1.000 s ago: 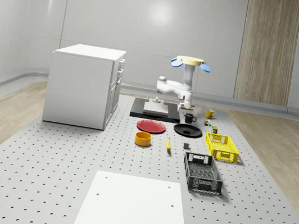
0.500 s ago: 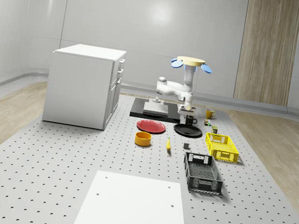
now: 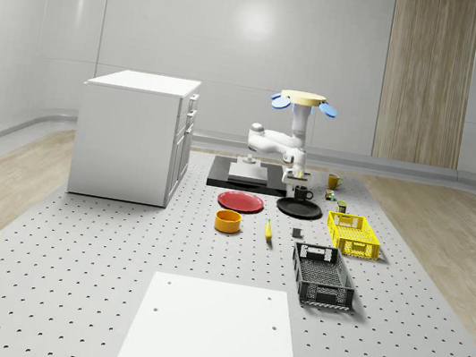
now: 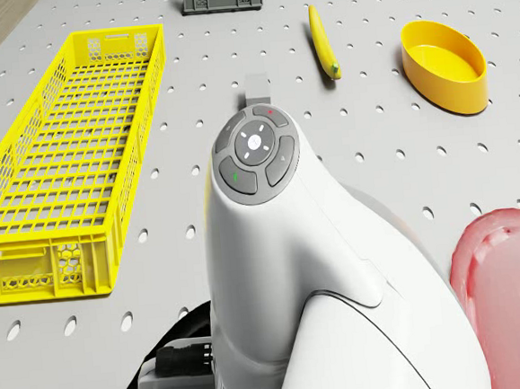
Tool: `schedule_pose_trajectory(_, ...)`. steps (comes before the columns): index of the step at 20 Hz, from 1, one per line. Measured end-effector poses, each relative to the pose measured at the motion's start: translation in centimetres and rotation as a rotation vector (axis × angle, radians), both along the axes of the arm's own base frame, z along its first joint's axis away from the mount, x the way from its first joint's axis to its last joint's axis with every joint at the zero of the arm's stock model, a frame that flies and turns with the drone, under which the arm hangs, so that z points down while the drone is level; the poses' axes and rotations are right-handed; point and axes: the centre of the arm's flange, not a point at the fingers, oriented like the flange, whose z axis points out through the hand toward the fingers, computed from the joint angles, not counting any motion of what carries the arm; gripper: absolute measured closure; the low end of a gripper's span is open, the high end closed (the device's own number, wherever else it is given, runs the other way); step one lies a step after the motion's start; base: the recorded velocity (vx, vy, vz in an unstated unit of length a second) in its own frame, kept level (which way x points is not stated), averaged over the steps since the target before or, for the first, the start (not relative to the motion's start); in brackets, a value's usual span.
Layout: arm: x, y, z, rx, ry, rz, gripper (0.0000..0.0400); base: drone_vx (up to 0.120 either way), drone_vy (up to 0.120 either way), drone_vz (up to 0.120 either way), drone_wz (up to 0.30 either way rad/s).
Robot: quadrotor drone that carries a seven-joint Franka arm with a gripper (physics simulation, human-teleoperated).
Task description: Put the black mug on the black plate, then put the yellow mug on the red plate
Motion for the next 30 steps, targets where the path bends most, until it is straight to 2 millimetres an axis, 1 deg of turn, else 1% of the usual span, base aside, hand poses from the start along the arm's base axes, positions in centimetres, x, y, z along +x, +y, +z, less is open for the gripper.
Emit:
schedule_pose_trajectory(10, 0.0, 0.0, 3.3, 0.000, 0.000, 0.000, 0.0290, 0.000, 0.000, 0.000, 0.000)
schedule_pose_trajectory(11, 0.0, 0.0, 3.6, 0.000, 0.000, 0.000, 0.0226, 0.000, 0.000, 0.000, 0.000)
schedule_pose_trajectory(12, 0.0, 0.0, 3.8, 0.000, 0.000, 0.000, 0.0176, 0.000, 0.000, 0.000, 0.000)
schedule_pose_trajectory(13, 0.0, 0.0, 3.9, 0.000, 0.000, 0.000, 0.0137, 0.000, 0.000, 0.000, 0.000)
schedule_pose_trajectory(14, 0.0, 0.0, 3.8, 0.000, 0.000, 0.000, 0.0107, 0.000, 0.000, 0.000, 0.000)
schedule_pose_trajectory(16, 0.0, 0.0, 3.5, 0.000, 0.000, 0.000, 0.0065, 0.000, 0.000, 0.000, 0.000)
schedule_pose_trajectory(18, 0.0, 0.0, 2.8, 0.000, 0.000, 0.000, 0.0039, 0.000, 0.000, 0.000, 0.000)
schedule_pose_trajectory(21, 0.0, 0.0, 1.6, 0.000, 0.000, 0.000, 0.0019, 0.000, 0.000, 0.000, 0.000)
schedule_pose_trajectory(24, 0.0, 0.0, 0.3, 0.000, 0.000, 0.000, 0.0009, 0.000, 0.000, 0.000, 0.000)
schedule_pose_trajectory(27, 0.0, 0.0, -0.8, 0.000, 0.000, 0.000, 0.0004, 0.000, 0.000, 0.120, 0.000)
schedule_pose_trajectory(30, 0.0, 0.0, -1.4, 0.000, 0.000, 0.000, 0.0002, 0.000, 0.000, 0.120, 0.000)
